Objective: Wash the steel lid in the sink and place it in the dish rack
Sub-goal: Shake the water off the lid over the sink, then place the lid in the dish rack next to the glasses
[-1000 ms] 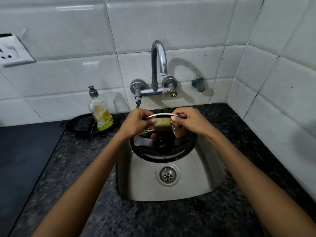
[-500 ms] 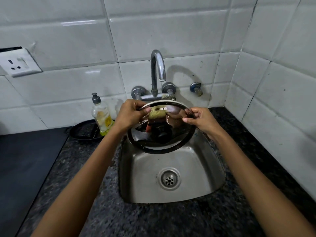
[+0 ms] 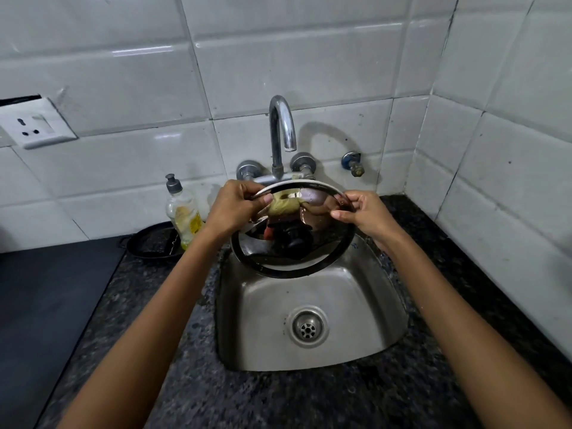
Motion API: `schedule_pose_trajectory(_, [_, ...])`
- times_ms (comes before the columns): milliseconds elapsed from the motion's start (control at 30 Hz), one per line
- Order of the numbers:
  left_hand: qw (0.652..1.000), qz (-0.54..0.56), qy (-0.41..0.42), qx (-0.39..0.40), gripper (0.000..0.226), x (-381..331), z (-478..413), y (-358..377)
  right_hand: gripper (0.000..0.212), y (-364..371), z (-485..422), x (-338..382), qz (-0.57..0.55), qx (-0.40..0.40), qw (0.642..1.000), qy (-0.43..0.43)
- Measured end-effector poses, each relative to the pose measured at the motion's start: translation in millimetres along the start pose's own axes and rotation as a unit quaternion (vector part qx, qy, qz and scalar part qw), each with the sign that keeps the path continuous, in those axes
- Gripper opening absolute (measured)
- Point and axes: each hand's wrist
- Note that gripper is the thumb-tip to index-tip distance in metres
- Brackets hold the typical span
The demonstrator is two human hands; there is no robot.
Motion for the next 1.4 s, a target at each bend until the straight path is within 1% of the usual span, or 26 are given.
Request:
schedule_pose_trajectory(100, [1.0,-0.005,-0.002,-0.004,0.013,0.3,-0.3,1.0,0.021,-0.7,0.2,-0.7,-0.001,0.005,1.0,-0.001])
schedule_pose_trajectory(233, [1.0,0.004,-0.004,-0.003,0.012,0.4,0.4,3.4,0.021,-2.7,0.4,-1.4,-0.008,0.016,1.0,-0.001])
schedule_pose_trajectory(367, [1.0,0.016,-0.015,0.002,0.02,-0.5,2.4,7.1,0.022,-4.7,1.1,-5.8,-0.015,0.025,1.0,-0.002])
schedule_pose_trajectory(467, [0.999,0.009,-0.03,0.008,0.014,4.6,4.1,11.1,0.017,-6.7,3.0,-15.0,-0.02,0.052,0.998,-0.005])
schedule_pose_trajectory(533, [0.999,0.016,-0.045,0.006,0.014,11.2,6.7,12.1,0.014,-7.0,4.7,-24.2,-0.025,0.081,0.996,-0.009])
schedule_pose_trajectory(667, [0.996,0.053,-0.074,0.008,0.021,26.4,13.9,11.3,0.021,0.1,9.1,-40.6,-0.081,0.113,0.99,0.025])
schedule_pose_trajectory(733, [0.995,0.059,-0.083,0.0,0.017,31.6,18.3,7.7,0.018,9.2,10.5,-41.8,-0.107,0.11,0.987,0.044])
schedule_pose_trajectory(833, [0.994,0.075,-0.081,-0.004,0.012,37.4,28.3,-6.6,0.018,28.9,9.8,-32.3,-0.11,0.079,0.989,0.05])
schedule_pose_trajectory(900, [0.994,0.08,-0.073,-0.008,0.011,40.1,38.4,-27.5,0.013,48.0,9.6,-22.3,-0.11,0.067,0.991,0.046])
schedule_pose_trajectory(933, [0.995,0.071,-0.074,-0.018,0.015,41.4,43.5,-39.2,0.009,56.8,10.1,-17.3,-0.114,0.062,0.991,0.041])
schedule_pose_trajectory(1000, [0.994,0.028,-0.079,-0.065,0.026,45.0,64.6,-75.0,0.017,84.4,14.0,-0.8,-0.127,0.062,0.989,0.033])
schedule_pose_trajectory(1033, [0.992,0.008,-0.081,-0.093,0.029,48.7,78.0,-96.4,0.017,100.9,16.2,8.7,-0.131,0.065,0.989,0.029])
schedule_pose_trajectory(1067, [0.99,-0.006,-0.082,-0.116,0.029,51.8,91.3,-114.2,0.012,115.1,17.7,16.4,-0.132,0.064,0.989,0.029])
schedule_pose_trajectory(1100, [0.987,-0.019,-0.084,-0.139,0.027,56.4,106.8,-133.8,0.014,132.2,19.5,24.9,-0.132,0.063,0.989,0.031])
schedule_pose_trajectory(1167, [0.98,-0.056,-0.088,-0.172,0.021,66.4,143.7,-175.4,0.026,174.6,25.0,44.4,-0.138,0.061,0.988,0.033])
schedule_pose_trajectory(1233, [0.971,-0.09,-0.1,-0.195,0.019,78.2,183.6,-220.4,0.03,224.9,32.4,69.0,-0.134,0.075,0.988,0.027])
schedule_pose_trajectory(1267, [0.968,-0.099,-0.115,-0.2,0.019,84.2,197.7,-237.1,0.031,244.9,35.0,78.4,-0.133,0.078,0.988,0.02])
schedule_pose_trajectory(1400, [0.943,-0.123,-0.165,-0.261,0.016,107.7,267.2,-314.5,0.035,348.0,45.5,115.6,-0.104,0.115,0.988,0.005])
Point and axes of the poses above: each hand's wrist, its own z-axis away from the middle knuckle, its own y-axis out of the palm, x = y × z, and after that the axes turned 4 degrees about z, right-handed
